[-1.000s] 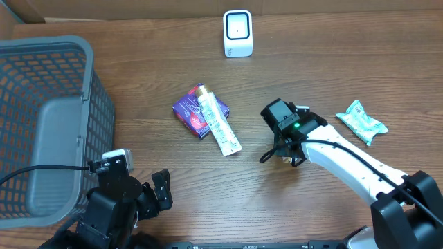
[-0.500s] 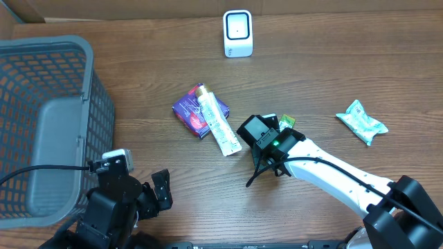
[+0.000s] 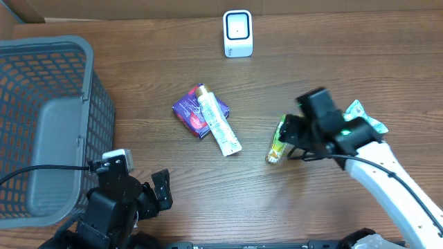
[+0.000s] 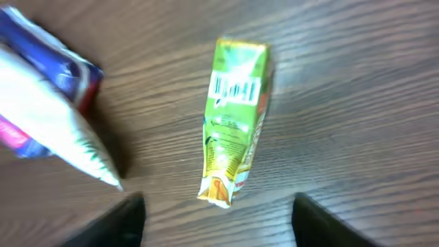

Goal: Scan the item barcode

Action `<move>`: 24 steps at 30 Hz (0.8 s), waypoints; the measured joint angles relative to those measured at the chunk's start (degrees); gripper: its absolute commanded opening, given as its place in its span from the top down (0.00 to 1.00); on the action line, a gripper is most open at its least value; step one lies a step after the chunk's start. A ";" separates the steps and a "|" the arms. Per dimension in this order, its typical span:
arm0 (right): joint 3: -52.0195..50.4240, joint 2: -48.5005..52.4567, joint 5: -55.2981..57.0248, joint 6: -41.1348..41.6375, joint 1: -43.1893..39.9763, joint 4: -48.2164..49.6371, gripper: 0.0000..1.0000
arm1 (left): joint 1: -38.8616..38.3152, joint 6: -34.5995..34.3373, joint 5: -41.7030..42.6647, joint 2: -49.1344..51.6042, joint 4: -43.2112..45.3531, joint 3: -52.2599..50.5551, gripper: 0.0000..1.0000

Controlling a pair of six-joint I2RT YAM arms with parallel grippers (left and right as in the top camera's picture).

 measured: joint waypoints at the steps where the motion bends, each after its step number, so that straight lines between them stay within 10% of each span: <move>1: -0.35 -0.59 -2.54 0.02 -2.32 0.72 0.27 | 0.00 0.00 0.00 0.00 0.02 0.00 0.00; 24: -27.82 10.43 -34.38 -2.67 -16.81 43.98 0.60 | 0.00 0.02 0.00 0.00 0.00 -0.02 0.00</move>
